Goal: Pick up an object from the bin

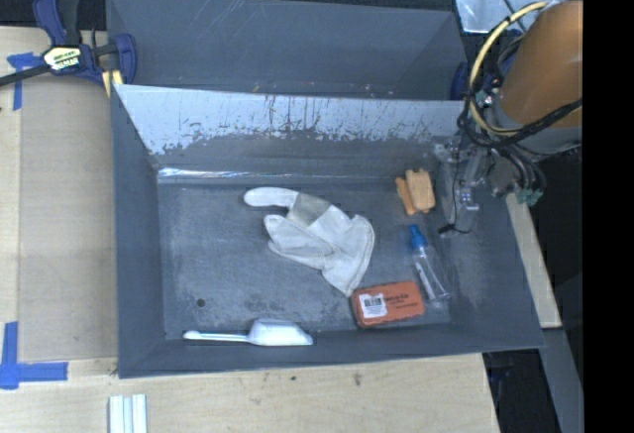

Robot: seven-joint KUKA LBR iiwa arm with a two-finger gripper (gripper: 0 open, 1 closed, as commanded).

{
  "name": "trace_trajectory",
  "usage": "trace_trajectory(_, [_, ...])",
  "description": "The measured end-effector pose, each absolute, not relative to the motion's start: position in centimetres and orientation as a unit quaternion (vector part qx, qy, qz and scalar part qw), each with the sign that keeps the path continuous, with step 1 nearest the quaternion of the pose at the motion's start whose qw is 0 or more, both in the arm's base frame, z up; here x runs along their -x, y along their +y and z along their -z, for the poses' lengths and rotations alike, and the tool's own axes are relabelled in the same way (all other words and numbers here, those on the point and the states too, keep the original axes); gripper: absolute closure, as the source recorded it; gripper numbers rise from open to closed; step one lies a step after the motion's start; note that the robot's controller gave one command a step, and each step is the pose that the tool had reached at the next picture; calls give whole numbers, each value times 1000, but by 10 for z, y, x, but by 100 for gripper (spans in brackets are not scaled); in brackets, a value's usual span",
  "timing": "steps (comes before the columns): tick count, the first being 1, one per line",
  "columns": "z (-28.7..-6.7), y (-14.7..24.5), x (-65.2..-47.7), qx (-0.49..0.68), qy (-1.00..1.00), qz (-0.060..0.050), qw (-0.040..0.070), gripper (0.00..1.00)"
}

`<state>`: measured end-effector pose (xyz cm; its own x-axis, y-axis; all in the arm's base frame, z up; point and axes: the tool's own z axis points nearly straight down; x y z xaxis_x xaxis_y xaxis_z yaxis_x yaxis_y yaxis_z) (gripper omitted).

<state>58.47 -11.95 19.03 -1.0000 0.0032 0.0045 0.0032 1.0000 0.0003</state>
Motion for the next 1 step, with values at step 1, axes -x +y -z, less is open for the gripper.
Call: trace_trajectory(1, [-195,-119,-586,0,-1000,-1,-2,0])
